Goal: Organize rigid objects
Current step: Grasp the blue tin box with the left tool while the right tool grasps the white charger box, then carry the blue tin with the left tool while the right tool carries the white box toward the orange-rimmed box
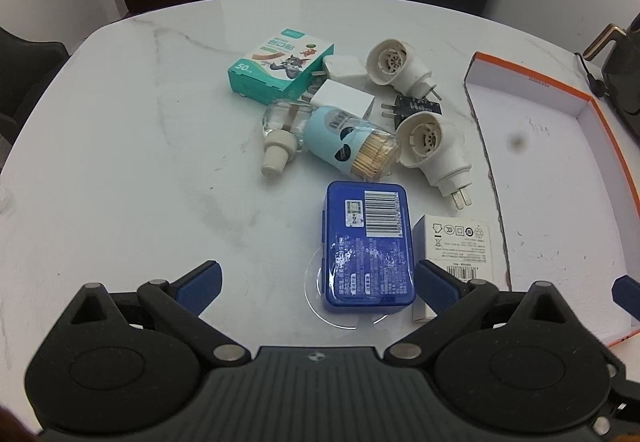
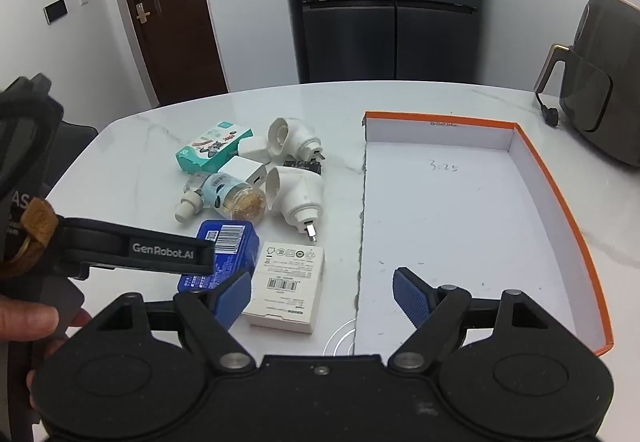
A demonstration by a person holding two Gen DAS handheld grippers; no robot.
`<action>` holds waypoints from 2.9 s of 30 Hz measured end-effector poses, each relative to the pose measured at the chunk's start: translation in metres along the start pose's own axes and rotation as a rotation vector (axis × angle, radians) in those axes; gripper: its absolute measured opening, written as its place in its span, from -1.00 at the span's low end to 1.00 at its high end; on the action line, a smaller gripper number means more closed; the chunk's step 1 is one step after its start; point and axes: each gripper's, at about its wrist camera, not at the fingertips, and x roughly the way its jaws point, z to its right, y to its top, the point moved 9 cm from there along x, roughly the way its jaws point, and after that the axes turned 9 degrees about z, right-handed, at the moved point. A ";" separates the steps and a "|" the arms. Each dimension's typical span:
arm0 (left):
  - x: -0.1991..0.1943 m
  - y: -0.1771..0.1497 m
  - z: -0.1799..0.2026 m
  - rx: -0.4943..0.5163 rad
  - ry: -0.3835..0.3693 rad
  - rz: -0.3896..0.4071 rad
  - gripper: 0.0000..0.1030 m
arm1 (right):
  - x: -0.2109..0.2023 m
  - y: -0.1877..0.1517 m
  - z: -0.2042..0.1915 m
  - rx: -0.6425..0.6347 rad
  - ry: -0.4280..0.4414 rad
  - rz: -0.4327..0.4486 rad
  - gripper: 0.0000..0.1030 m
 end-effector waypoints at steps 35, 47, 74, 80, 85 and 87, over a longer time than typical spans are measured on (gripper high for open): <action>0.058 -0.004 0.011 0.025 -0.056 -0.044 0.69 | 0.019 -0.018 0.008 0.007 -0.059 -0.085 0.78; 0.025 0.002 -0.026 0.049 -0.081 0.052 0.20 | 0.074 -0.026 -0.023 0.023 -0.015 -0.166 0.77; -0.049 0.024 0.009 -0.025 -0.131 0.190 0.20 | 0.020 0.033 0.028 0.021 -0.083 -0.015 0.37; -0.060 0.027 0.044 -0.007 -0.156 0.192 0.20 | -0.008 0.041 0.065 0.034 -0.115 0.012 0.37; -0.070 0.034 0.075 0.020 -0.179 0.198 0.20 | -0.025 0.049 0.093 0.061 -0.135 0.029 0.37; -0.075 0.038 0.086 0.041 -0.188 0.209 0.20 | -0.031 0.054 0.103 0.069 -0.143 0.040 0.37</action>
